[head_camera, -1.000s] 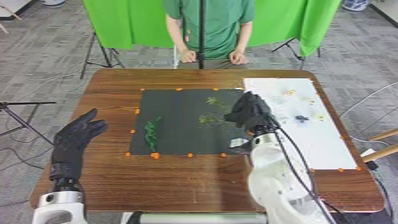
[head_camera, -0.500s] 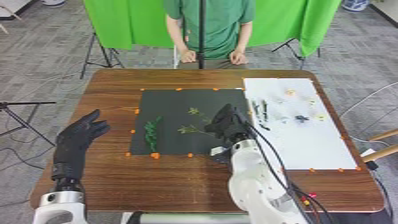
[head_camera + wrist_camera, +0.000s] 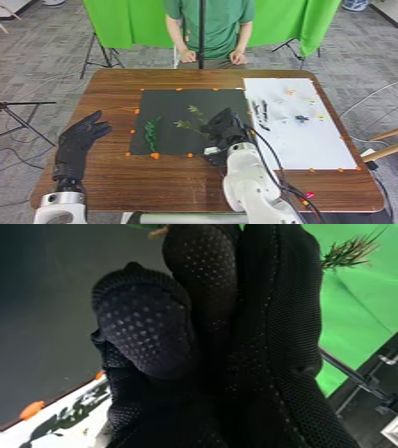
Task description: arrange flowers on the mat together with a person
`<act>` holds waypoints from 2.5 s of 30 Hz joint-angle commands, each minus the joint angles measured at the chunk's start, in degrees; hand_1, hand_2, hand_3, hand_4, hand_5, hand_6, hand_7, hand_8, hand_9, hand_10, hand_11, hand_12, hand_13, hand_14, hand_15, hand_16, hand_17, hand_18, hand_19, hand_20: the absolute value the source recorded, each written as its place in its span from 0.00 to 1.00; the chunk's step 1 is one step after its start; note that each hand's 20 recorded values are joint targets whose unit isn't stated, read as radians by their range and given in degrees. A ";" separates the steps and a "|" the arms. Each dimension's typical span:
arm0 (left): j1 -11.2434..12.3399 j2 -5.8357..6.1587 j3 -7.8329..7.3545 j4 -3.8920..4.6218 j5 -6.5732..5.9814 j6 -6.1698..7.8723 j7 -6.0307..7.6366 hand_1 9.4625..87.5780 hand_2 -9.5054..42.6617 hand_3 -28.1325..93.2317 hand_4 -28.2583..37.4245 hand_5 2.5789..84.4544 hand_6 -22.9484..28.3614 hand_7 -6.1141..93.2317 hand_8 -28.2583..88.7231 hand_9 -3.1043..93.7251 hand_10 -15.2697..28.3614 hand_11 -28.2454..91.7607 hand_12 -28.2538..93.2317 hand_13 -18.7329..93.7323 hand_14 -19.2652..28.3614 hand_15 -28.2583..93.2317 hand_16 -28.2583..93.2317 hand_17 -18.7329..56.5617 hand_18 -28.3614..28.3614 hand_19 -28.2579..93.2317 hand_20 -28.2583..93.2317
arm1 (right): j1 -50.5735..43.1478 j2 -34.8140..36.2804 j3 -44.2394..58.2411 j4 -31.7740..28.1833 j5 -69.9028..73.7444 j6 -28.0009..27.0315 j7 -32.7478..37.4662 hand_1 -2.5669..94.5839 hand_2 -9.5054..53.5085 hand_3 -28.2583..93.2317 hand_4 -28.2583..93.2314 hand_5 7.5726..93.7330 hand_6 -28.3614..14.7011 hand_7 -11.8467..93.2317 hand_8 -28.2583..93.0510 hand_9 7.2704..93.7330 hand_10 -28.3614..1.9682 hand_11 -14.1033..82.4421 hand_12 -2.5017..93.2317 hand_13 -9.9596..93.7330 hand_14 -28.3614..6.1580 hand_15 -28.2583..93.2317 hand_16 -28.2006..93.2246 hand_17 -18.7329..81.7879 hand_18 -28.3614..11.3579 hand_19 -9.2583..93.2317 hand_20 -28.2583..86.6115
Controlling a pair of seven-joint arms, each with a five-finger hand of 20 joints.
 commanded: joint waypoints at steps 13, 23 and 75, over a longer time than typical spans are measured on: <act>0.96 -0.30 0.30 -0.01 0.45 -0.98 -0.84 0.21 0.18 0.81 0.10 0.54 0.53 0.16 0.19 0.55 0.68 0.38 0.34 0.57 0.77 0.41 0.21 0.46 0.74 0.36 0.41 | 0.52 -0.88 -2.96 1.98 7.35 1.53 2.06 0.94 0.00 0.00 0.57 0.89 0.63 0.25 0.40 1.00 0.64 0.39 0.27 1.00 0.76 0.65 0.41 0.70 0.23 0.81 0.56; 0.83 -0.32 0.29 0.12 0.43 -1.30 -0.93 0.21 0.18 0.81 0.10 0.54 0.53 0.16 0.19 0.55 0.68 0.38 0.34 0.57 0.77 0.41 0.21 0.46 0.74 0.36 0.41 | 0.25 -0.69 -3.60 1.87 8.73 3.00 2.20 0.92 0.00 0.00 0.58 0.89 0.63 0.25 0.39 1.00 0.63 0.38 0.25 1.00 0.75 0.64 0.40 0.70 0.24 0.81 0.56; 0.93 -0.50 -0.08 0.07 0.36 -1.62 -1.25 0.21 0.18 0.81 0.10 0.54 0.52 0.16 0.19 0.55 0.68 0.38 0.34 0.57 0.78 0.41 0.21 0.45 0.74 0.36 0.41 | -4.50 2.21 -4.07 0.22 1.45 -5.85 -9.57 0.28 0.07 0.74 0.14 0.56 0.50 0.27 0.21 0.85 0.37 0.26 0.19 1.00 0.66 0.62 0.44 0.62 0.17 0.80 0.58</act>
